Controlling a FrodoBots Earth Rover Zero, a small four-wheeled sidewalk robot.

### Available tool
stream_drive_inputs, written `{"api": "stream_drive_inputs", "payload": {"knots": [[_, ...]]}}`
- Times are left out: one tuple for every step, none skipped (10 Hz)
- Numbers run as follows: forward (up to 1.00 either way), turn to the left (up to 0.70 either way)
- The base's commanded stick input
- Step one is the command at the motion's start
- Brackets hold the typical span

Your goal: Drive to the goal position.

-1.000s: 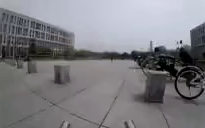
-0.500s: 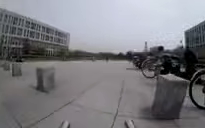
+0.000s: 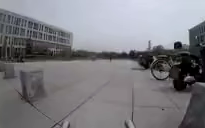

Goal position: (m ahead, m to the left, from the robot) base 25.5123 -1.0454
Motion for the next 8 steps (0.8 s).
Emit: {"api": "stream_drive_inputs", "payload": {"knots": [[1.0,-0.38],[1.0,-0.4],[1.0,-0.4],[1.0,-0.23],[1.0,0.0],[1.0,0.0],[1.0,0.0],[1.0,0.0]]}}
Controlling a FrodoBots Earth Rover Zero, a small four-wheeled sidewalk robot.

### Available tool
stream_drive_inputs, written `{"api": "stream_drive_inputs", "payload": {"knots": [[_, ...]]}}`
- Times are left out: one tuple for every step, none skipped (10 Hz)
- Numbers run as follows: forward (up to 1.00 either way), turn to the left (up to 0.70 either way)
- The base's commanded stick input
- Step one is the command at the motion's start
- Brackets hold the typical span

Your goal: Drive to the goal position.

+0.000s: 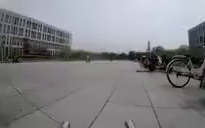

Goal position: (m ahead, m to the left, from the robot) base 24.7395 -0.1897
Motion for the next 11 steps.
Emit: {"api": "stream_drive_inputs", "payload": {"knots": [[1.0,0.0],[1.0,0.07],[1.0,0.04],[1.0,0.01],[1.0,0.02],[1.0,0.0],[1.0,0.1],[1.0,0.1],[1.0,0.04],[1.0,0.07],[1.0,-0.19]]}}
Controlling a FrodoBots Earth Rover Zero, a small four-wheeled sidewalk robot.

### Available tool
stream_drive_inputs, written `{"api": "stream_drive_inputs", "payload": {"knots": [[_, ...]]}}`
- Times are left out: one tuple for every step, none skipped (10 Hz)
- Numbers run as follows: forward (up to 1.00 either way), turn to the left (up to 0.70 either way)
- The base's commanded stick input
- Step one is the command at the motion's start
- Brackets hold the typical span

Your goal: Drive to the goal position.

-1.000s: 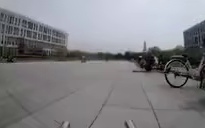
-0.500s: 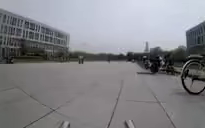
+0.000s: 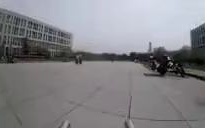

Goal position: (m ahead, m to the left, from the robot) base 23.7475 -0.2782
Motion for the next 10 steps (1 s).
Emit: {"api": "stream_drive_inputs", "payload": {"knots": [[1.0,-0.4],[1.0,-0.4],[1.0,-0.4],[1.0,-0.3],[1.0,0.03],[1.0,0.12],[1.0,0.06],[1.0,0.0],[1.0,0.0],[1.0,0.05]]}}
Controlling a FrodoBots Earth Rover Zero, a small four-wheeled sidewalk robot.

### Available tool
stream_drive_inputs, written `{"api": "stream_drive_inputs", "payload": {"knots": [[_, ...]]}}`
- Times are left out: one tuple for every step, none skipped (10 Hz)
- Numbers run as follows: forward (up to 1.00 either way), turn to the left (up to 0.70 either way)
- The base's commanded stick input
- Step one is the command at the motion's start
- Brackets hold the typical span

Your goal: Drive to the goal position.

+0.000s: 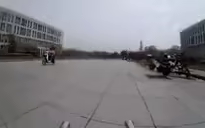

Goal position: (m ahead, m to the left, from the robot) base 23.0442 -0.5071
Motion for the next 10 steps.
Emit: {"api": "stream_drive_inputs", "payload": {"knots": [[1.0,0.0],[1.0,0.06],[1.0,0.09],[1.0,0.01],[1.0,0.14],[1.0,0.07],[1.0,0.04],[1.0,0.01],[1.0,0.04],[1.0,0.0]]}}
